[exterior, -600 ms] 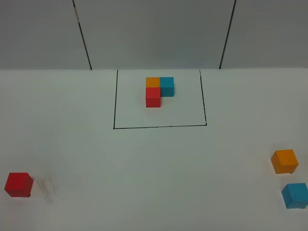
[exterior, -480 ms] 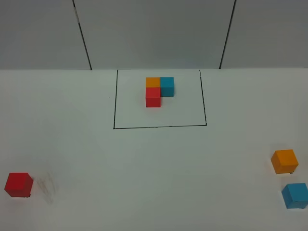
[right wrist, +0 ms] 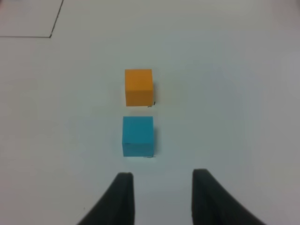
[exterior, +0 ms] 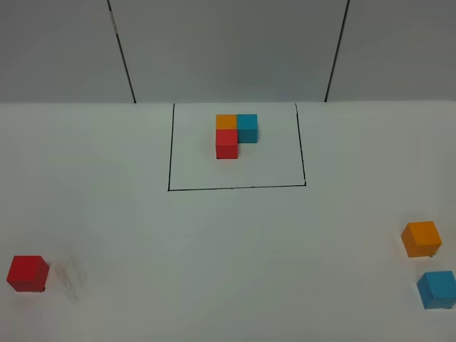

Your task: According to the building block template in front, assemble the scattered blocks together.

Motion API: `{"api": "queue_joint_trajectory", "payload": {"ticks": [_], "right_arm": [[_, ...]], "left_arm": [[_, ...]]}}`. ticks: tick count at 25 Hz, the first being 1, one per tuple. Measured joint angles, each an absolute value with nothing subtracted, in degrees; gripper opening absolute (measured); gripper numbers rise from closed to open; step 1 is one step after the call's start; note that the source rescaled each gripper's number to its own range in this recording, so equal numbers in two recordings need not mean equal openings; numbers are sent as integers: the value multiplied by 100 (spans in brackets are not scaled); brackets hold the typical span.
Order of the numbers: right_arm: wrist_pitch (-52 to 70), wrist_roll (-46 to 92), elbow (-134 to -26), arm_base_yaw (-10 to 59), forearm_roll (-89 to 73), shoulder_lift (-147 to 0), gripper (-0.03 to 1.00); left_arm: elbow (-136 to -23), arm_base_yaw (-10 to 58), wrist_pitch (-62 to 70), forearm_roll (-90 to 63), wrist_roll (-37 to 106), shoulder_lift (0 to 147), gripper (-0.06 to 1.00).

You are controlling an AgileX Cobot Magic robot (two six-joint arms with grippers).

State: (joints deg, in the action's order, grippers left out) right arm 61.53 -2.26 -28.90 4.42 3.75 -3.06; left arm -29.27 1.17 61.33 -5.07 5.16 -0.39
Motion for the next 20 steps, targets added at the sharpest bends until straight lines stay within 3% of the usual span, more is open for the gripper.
{"api": "queue_joint_trajectory", "payload": {"ticks": [20], "right_arm": [[6153,-226,-2890,442,375,-306,0]], "left_arm": [[-2927,117,6133,-507,521,-39,69]]}}
